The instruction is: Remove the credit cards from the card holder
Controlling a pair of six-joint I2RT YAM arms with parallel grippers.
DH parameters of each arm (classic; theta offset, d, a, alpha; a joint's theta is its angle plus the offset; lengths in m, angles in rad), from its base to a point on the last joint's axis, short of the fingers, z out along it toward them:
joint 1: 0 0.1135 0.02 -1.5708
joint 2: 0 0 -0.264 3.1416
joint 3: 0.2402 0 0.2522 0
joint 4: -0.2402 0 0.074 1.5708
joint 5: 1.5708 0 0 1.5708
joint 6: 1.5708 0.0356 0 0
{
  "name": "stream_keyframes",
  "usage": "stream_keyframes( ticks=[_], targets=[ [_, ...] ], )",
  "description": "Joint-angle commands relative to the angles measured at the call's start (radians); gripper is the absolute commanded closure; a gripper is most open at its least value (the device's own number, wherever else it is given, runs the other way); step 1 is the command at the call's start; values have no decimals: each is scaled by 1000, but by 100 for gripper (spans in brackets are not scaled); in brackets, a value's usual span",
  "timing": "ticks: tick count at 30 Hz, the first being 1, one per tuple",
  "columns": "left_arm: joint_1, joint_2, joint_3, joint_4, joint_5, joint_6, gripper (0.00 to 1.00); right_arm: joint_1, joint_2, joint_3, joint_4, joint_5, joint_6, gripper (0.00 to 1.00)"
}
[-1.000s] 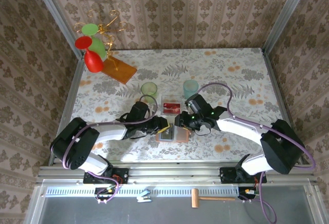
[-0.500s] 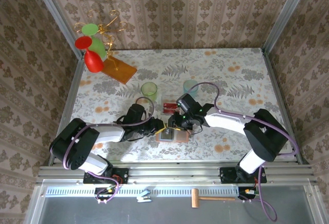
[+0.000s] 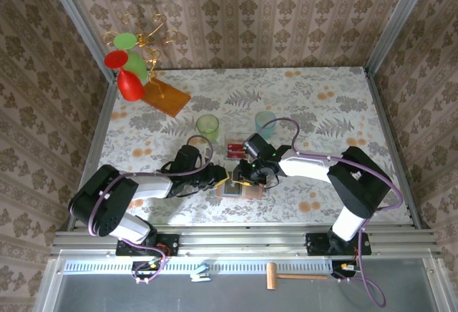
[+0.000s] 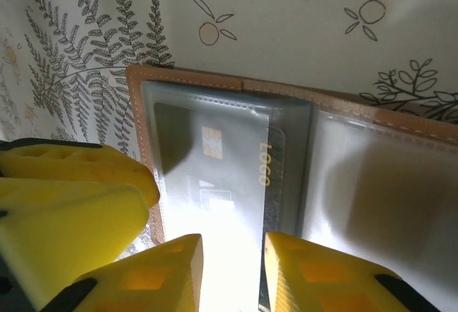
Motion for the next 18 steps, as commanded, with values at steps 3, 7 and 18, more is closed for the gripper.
stream_keyframes(
  ticks=[3, 7, 18],
  targets=[
    [7, -7, -17, 20, 18, 15, 78, 8, 24, 8, 26, -20, 16, 74],
    [8, -7, -17, 21, 19, 15, 78, 10, 33, 12, 27, -20, 16, 74],
    [13, 2, -16, 9, 22, 22, 78, 12, 34, 16, -11, 0, 6, 66]
  ],
)
